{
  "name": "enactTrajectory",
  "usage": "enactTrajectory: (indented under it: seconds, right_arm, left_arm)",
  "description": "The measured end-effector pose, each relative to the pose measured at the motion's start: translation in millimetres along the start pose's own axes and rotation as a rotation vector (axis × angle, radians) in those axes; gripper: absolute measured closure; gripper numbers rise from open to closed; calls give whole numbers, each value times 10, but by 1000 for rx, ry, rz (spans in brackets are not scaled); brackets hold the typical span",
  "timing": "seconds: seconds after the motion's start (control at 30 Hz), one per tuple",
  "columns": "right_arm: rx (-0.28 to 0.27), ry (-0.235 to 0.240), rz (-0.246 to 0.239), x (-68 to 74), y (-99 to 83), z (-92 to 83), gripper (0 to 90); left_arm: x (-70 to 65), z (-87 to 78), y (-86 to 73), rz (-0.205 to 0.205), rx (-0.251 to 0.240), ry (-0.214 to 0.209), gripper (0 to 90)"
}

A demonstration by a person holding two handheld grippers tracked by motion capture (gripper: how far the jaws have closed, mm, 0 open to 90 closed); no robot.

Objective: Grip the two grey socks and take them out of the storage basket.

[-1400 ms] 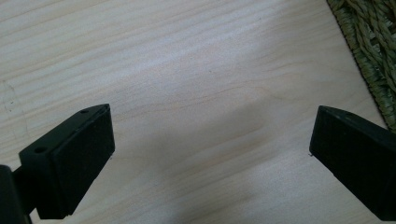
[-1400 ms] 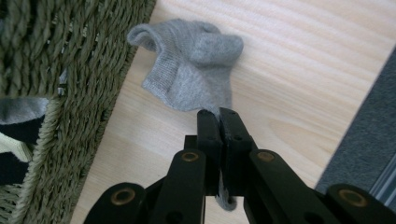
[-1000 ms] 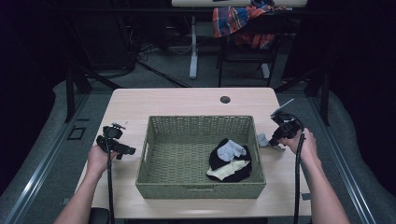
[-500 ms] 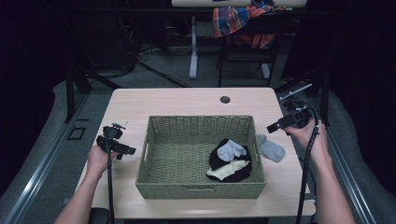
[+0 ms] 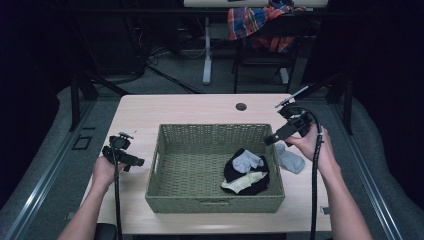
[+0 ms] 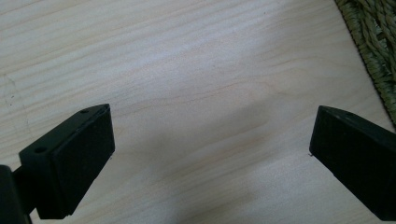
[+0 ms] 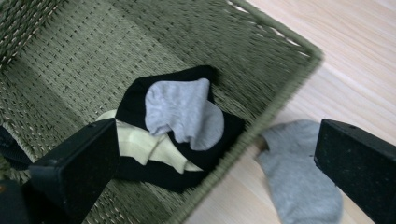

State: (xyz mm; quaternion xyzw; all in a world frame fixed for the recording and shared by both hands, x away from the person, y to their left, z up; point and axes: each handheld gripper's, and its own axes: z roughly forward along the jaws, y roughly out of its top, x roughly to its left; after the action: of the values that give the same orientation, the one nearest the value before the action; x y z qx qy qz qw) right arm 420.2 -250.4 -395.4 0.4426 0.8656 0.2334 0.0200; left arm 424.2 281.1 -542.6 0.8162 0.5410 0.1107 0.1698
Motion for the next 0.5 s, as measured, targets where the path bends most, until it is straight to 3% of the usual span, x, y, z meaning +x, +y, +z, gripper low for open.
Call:
enactTrajectory:
  seconds: [0.23,0.4,0.5]
  right_arm:
    - [40,13,-49,205,114,251,35]
    - [57,9,-67,271,157,368,76]
    - [78,0,-52,292,171,473,151]
  left_arm:
    - [3,-1,-3,-3,-3,5,1]
    - [1,0,-1,1,0,3,1]
    - [4,-1,-5,2,2,3,1]
